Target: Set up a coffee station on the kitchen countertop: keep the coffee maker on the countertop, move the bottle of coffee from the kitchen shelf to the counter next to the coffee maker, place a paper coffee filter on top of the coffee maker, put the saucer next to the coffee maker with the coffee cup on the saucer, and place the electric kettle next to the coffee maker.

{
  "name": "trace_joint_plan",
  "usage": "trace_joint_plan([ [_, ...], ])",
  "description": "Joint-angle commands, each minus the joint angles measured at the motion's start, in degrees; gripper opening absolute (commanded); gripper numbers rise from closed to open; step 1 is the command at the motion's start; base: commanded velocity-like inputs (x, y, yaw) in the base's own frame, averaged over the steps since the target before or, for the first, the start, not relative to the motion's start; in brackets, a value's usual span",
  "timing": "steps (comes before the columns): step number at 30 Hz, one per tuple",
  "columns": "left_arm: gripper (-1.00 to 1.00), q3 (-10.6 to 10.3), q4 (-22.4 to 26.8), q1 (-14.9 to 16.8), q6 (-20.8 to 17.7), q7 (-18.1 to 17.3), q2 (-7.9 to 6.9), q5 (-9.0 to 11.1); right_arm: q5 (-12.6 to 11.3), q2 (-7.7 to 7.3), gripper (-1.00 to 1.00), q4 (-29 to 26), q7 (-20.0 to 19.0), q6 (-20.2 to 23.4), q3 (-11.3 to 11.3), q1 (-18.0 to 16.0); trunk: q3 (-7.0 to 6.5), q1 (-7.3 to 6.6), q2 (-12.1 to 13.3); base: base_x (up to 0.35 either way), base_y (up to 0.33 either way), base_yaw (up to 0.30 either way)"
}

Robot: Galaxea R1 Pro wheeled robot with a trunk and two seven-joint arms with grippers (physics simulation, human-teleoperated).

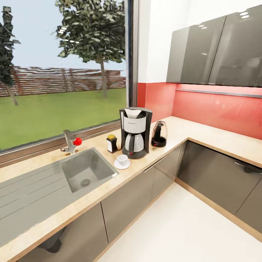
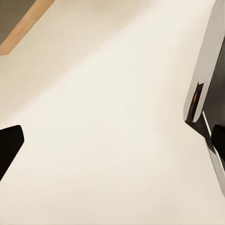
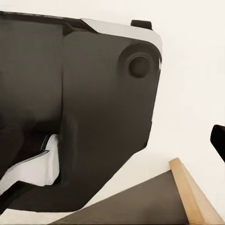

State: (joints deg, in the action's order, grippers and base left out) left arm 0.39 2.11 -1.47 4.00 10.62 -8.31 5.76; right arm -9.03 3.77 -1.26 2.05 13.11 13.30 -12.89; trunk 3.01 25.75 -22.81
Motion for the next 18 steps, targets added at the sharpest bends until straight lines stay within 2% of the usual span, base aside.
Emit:
trace_joint_plan([
  [1,1.0,-0.03,0.1,-0.03,0.13,0.01,0.03,0.58,-0.61,-0.01,1.0,-0.13,-2.11,0.86,0.49,0.13,0.11,0.03,-0.11,0.0,0.0,0.0],
  [3,1.0,0.02,0.09,-0.03,0.13,0.01,0.04,0.57,-0.64,-0.06,1.0,-0.14,-6.1,1.1,0.45,0.2,0.11,0.03,-0.11,0.0,0.0,0.0],
  [5,1.0,0.04,0.09,-0.03,0.14,0.01,0.05,0.57,-0.67,-0.07,1.0,-0.14,-7.92,1.17,0.46,0.22,0.11,0.03,-0.11,0.0,0.0,0.0],
  [13,1.0,0.08,0.07,-0.03,0.27,0.01,0.01,0.63,-0.6,-0.04,1.0,-0.33,-9.09,0.05,0.5,0.24,0.11,0.03,-0.11,0.0,0.0,0.0],
  [16,1.0,0.1,0.09,-0.03,0.26,0.01,-0.14,0.73,-0.5,-0.1,1.0,-0.35,-9.11,-7.62,0.56,0.24,0.11,0.03,-0.11,0.0,0.0,0.0],
  [18,1.0,0.07,0.09,-0.03,0.23,0.01,-0.11,0.71,-0.39,-0.9,1.0,-0.24,-9.09,-9.82,0.63,0.24,0.11,0.03,-0.11,0.0,0.0,0.0],
])
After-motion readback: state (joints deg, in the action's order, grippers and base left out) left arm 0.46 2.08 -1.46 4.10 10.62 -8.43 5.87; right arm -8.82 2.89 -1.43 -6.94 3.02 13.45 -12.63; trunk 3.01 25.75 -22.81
